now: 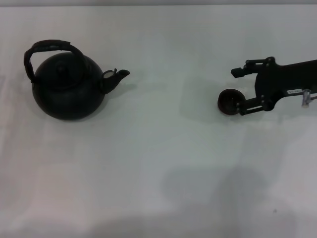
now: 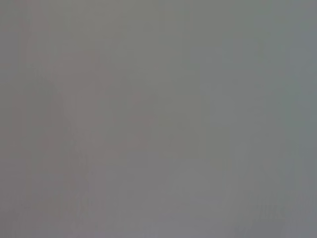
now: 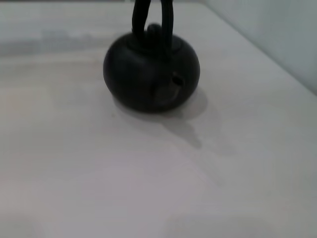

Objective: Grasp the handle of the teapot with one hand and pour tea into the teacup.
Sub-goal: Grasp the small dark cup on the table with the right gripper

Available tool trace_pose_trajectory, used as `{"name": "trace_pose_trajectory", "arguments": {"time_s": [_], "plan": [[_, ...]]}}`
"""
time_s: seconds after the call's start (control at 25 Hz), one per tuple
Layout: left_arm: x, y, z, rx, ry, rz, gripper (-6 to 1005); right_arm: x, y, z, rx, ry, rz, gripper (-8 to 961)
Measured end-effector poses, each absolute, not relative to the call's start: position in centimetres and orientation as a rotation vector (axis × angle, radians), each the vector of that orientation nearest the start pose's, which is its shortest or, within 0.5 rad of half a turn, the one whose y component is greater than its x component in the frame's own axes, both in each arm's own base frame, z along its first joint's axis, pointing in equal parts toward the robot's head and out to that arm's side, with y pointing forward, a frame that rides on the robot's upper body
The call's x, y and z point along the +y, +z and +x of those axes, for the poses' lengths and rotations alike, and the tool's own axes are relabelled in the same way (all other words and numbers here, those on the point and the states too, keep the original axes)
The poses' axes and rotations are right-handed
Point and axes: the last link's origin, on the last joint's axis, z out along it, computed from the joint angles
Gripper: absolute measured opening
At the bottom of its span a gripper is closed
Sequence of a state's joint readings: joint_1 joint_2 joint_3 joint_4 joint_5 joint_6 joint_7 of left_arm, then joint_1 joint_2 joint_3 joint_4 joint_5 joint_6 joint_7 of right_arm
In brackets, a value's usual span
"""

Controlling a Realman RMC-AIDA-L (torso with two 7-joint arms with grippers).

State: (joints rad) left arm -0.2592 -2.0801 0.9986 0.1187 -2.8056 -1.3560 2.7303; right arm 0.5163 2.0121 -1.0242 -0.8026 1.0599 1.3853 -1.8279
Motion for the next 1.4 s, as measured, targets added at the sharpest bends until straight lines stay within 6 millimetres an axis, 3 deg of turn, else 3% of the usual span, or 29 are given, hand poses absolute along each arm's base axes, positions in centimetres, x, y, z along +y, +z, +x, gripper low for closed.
{"name": "trace_pose_trajectory", "arguments": {"time_s": [0.4,1.4], "plan": [[26.8,5.0,-38.7,-0.610,-0.786,-1.326,819,35.6,-1.8,27.2,0.179,-0.024,-2.840,874],[26.9,4.8,-38.8,-0.619,-0.776,-1.330,819,35.2,-3.0,28.5,0.234,-0.126,-2.858,859]]}}
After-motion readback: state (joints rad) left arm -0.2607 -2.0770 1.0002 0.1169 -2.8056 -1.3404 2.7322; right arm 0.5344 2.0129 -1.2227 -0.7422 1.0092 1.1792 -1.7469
